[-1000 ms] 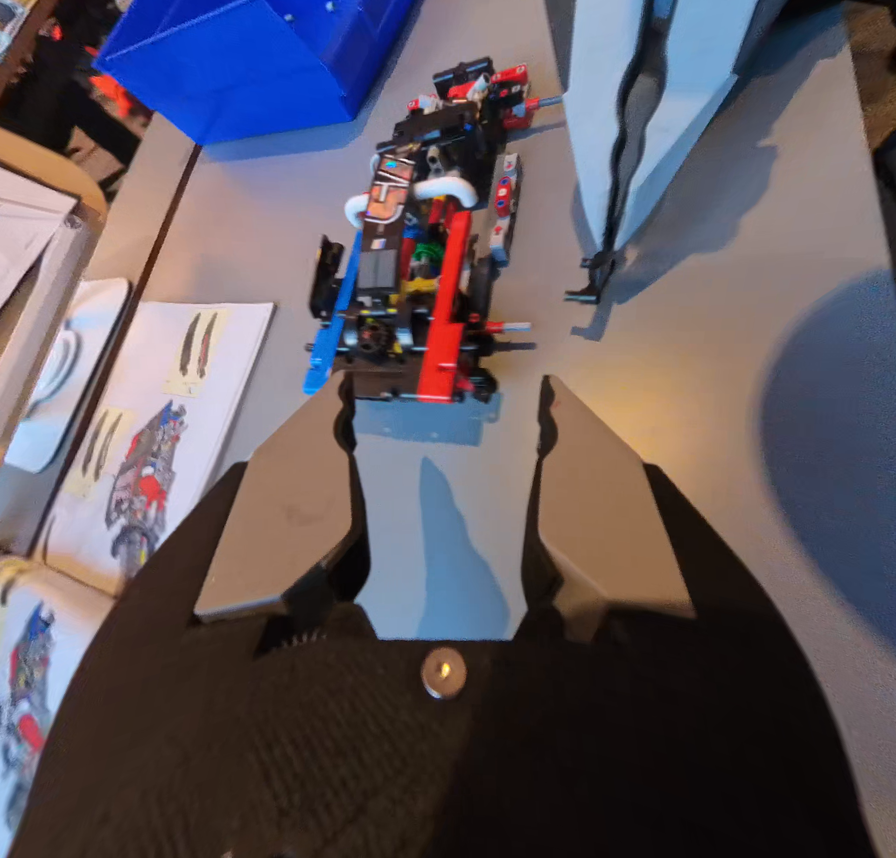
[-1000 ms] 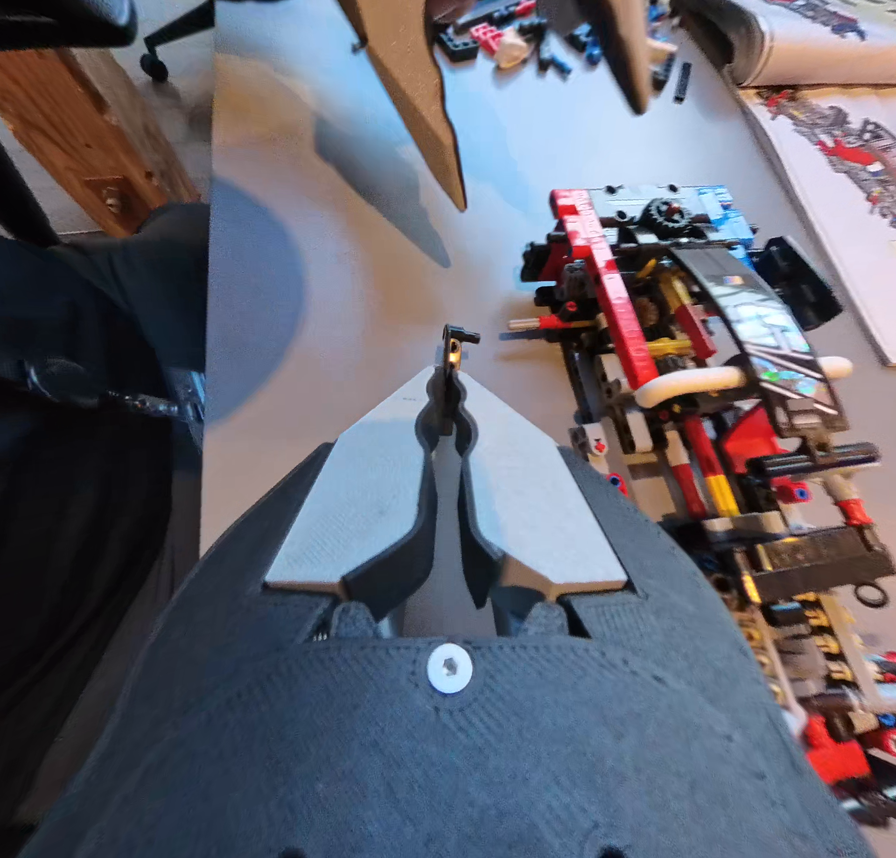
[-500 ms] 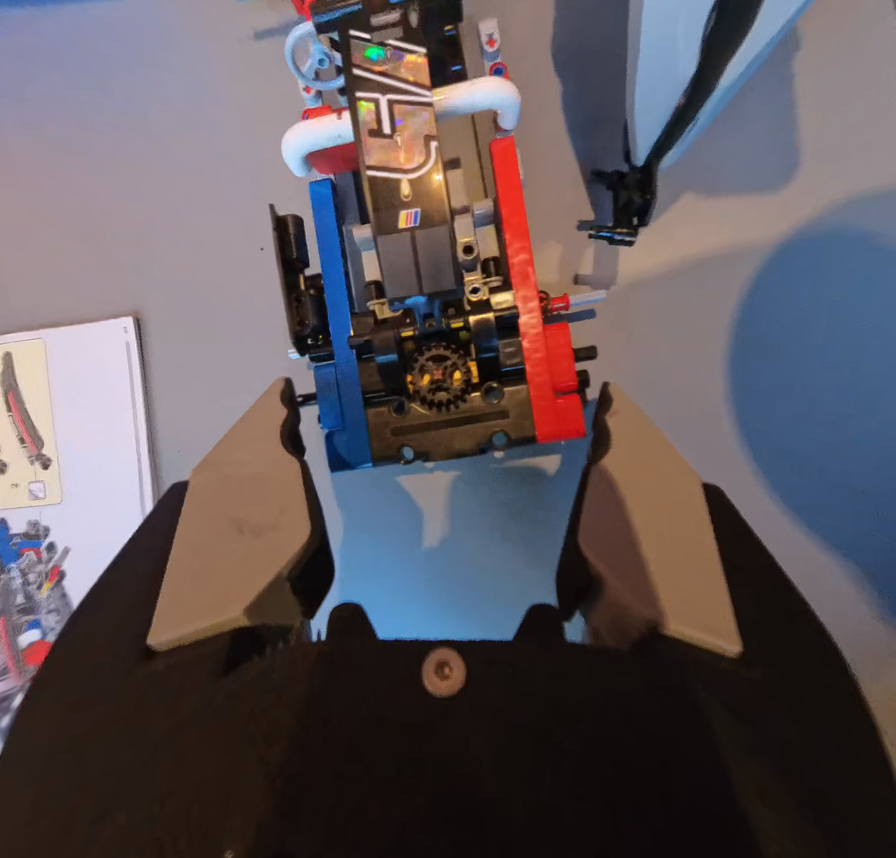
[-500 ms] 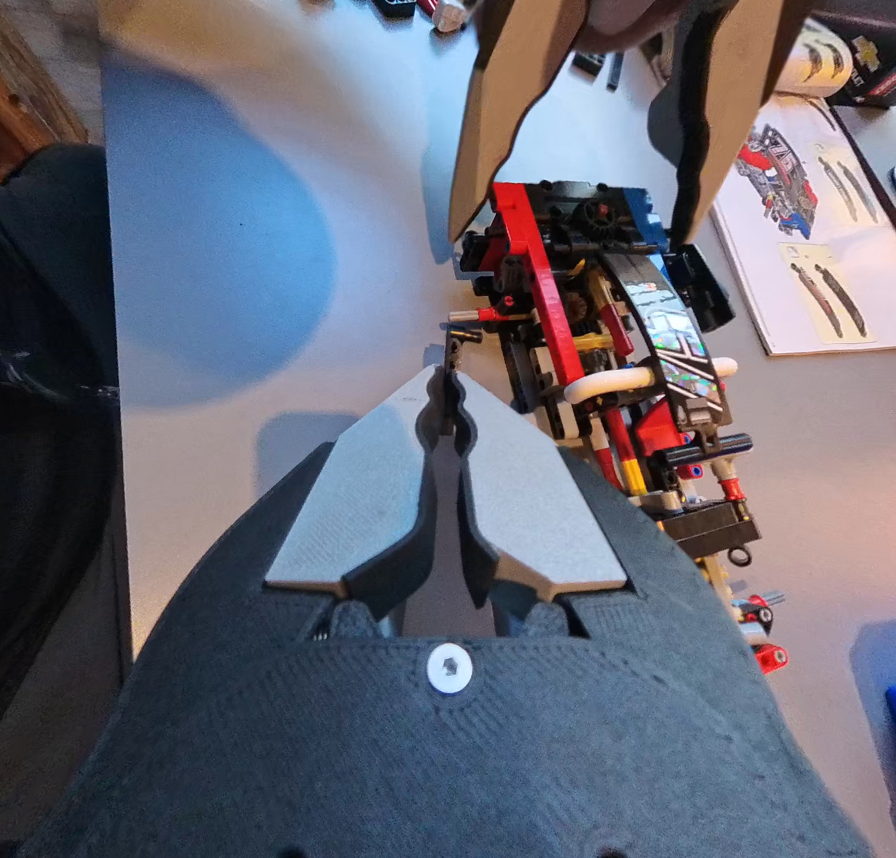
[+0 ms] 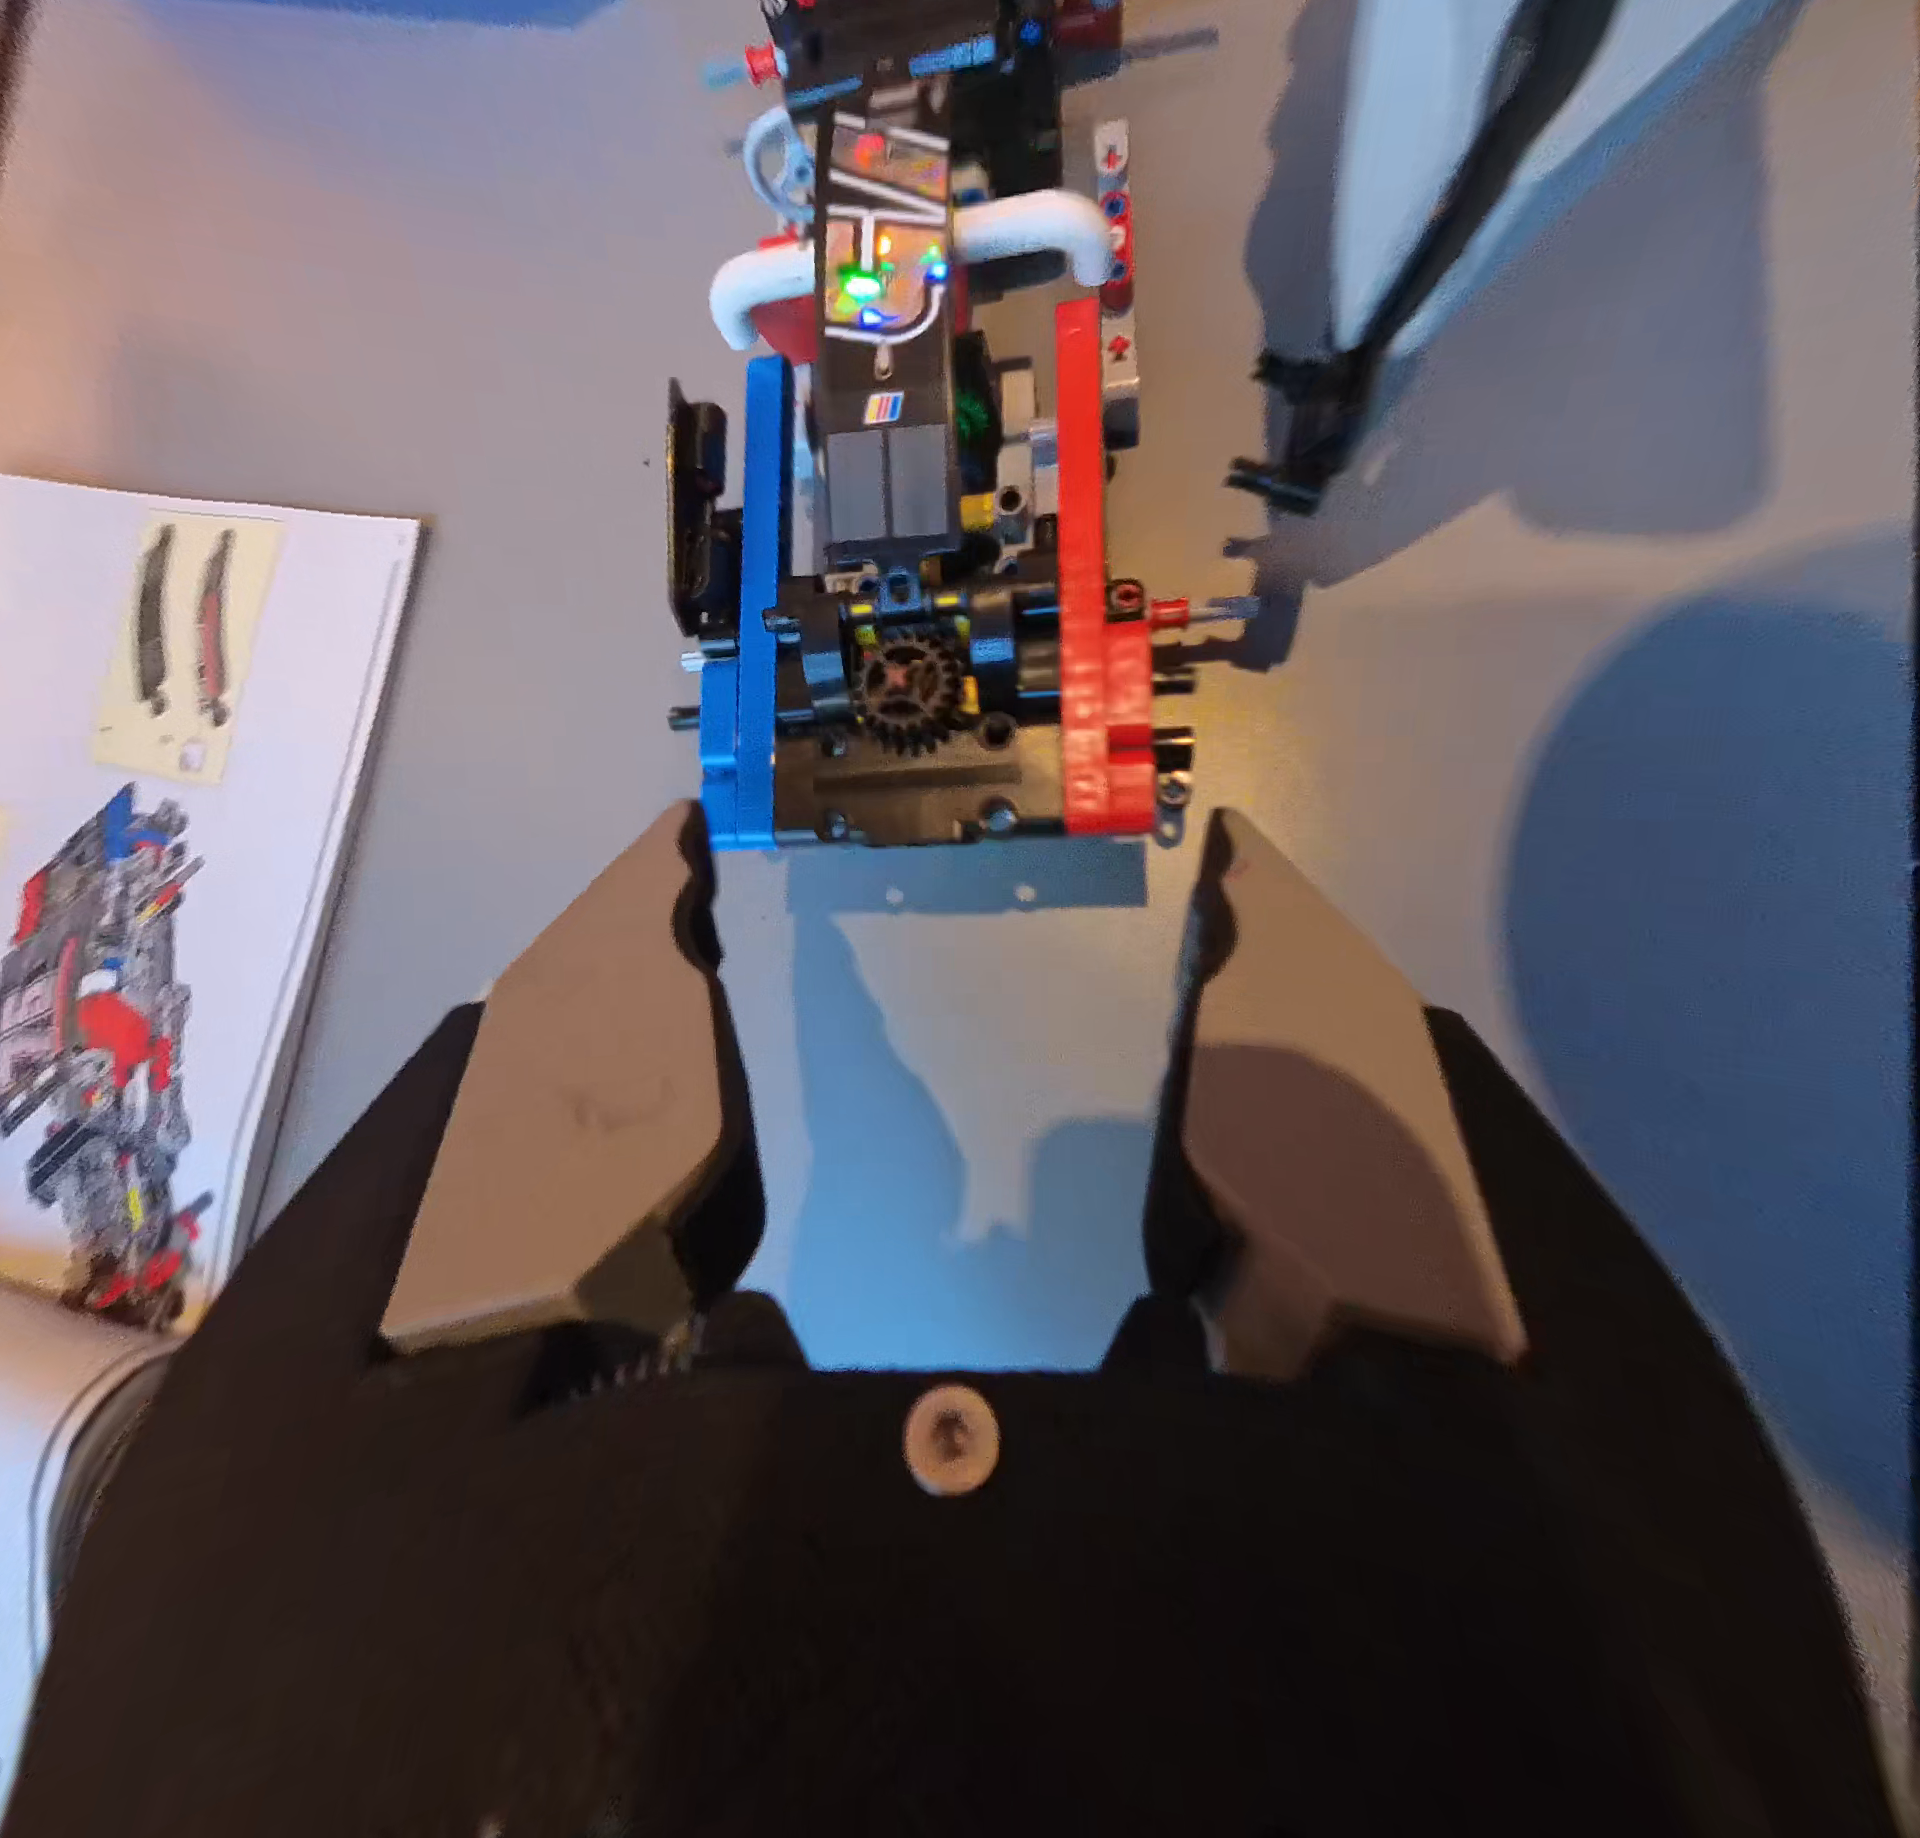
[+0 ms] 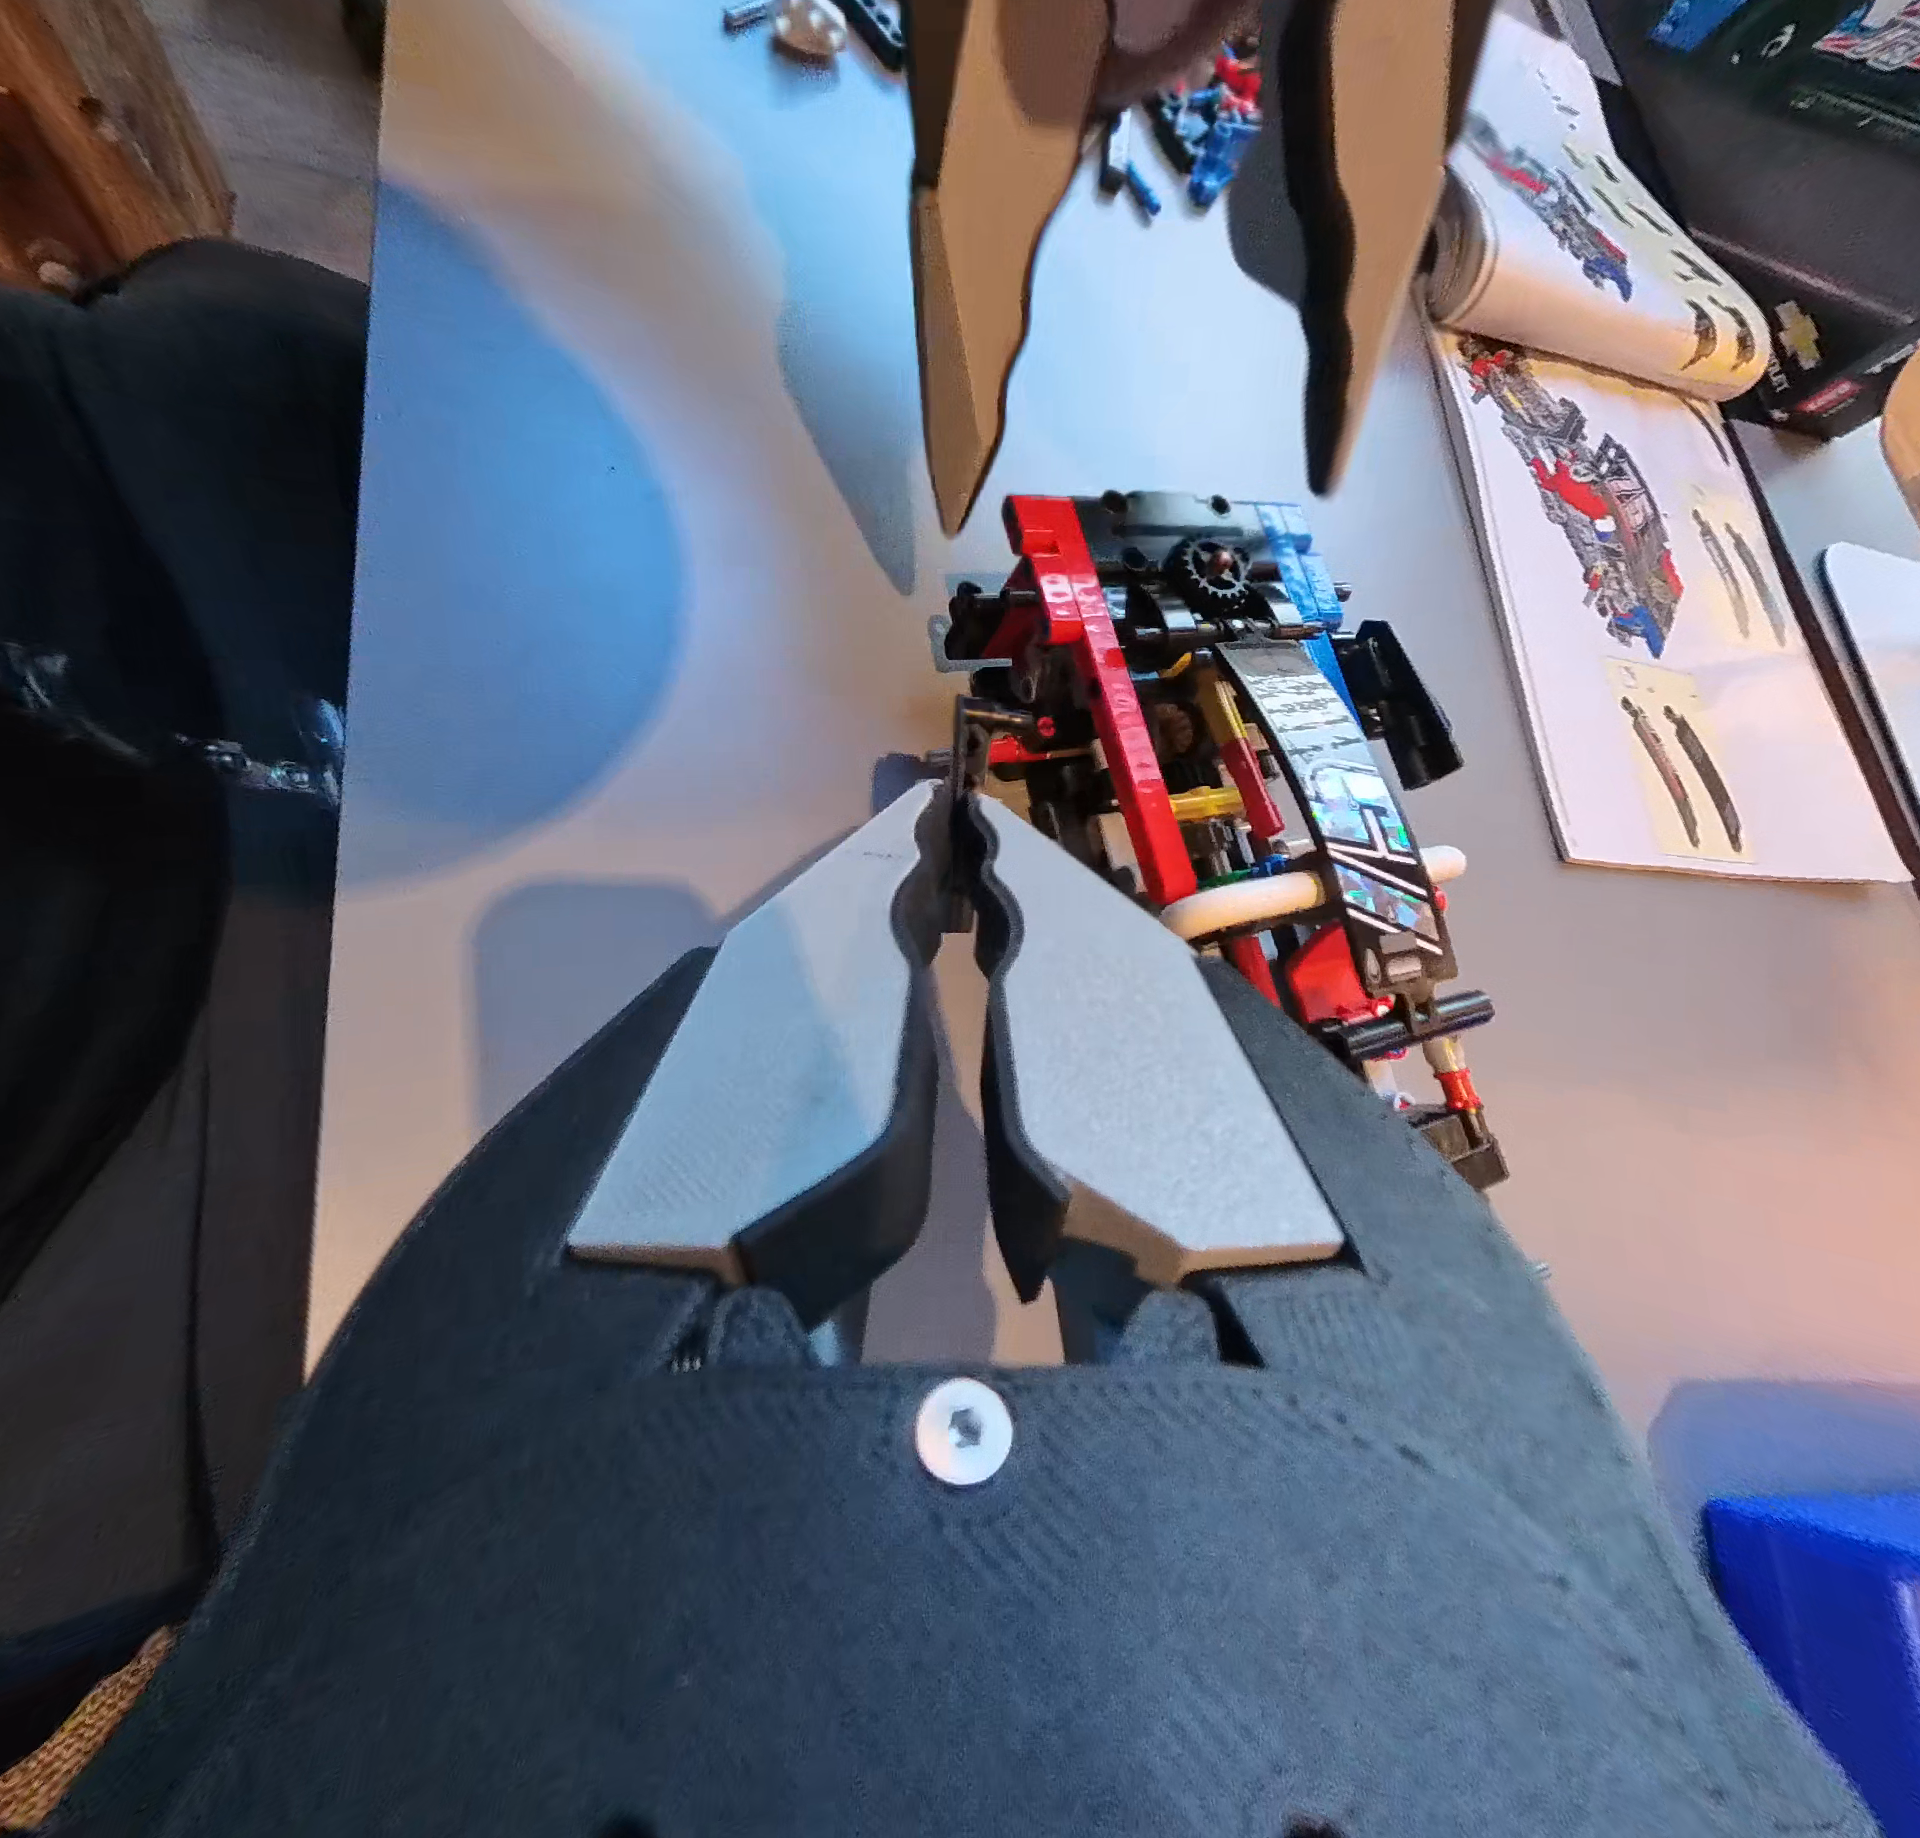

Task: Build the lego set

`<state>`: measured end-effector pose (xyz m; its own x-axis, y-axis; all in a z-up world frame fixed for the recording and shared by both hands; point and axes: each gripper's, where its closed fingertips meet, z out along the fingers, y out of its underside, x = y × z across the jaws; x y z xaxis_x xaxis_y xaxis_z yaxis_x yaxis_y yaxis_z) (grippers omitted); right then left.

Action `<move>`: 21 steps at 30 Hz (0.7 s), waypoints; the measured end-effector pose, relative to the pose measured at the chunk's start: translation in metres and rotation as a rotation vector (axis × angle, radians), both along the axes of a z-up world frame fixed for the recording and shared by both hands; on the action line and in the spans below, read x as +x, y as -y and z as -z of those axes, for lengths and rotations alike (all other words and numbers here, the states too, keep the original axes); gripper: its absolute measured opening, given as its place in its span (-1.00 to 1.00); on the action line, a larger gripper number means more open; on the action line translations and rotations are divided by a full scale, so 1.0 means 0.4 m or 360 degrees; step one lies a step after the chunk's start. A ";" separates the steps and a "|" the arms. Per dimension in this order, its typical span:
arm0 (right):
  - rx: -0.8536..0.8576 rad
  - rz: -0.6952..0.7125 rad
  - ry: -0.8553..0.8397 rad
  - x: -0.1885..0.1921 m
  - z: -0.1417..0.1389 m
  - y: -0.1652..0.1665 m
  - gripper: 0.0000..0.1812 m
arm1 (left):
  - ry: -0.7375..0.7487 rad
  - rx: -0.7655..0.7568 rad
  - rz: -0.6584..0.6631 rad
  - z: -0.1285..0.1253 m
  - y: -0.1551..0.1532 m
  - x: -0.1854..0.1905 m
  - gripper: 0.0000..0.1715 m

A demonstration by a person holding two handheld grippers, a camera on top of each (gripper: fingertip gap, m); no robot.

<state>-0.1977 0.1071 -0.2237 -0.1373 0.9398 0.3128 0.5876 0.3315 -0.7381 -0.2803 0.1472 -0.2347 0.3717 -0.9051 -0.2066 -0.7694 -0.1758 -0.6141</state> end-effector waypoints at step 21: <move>-0.0053 -0.0261 0.0185 -0.055 0.008 -0.042 -1.00 | 0.0220 0.0082 -0.0169 -0.033 0.052 0.104 -0.72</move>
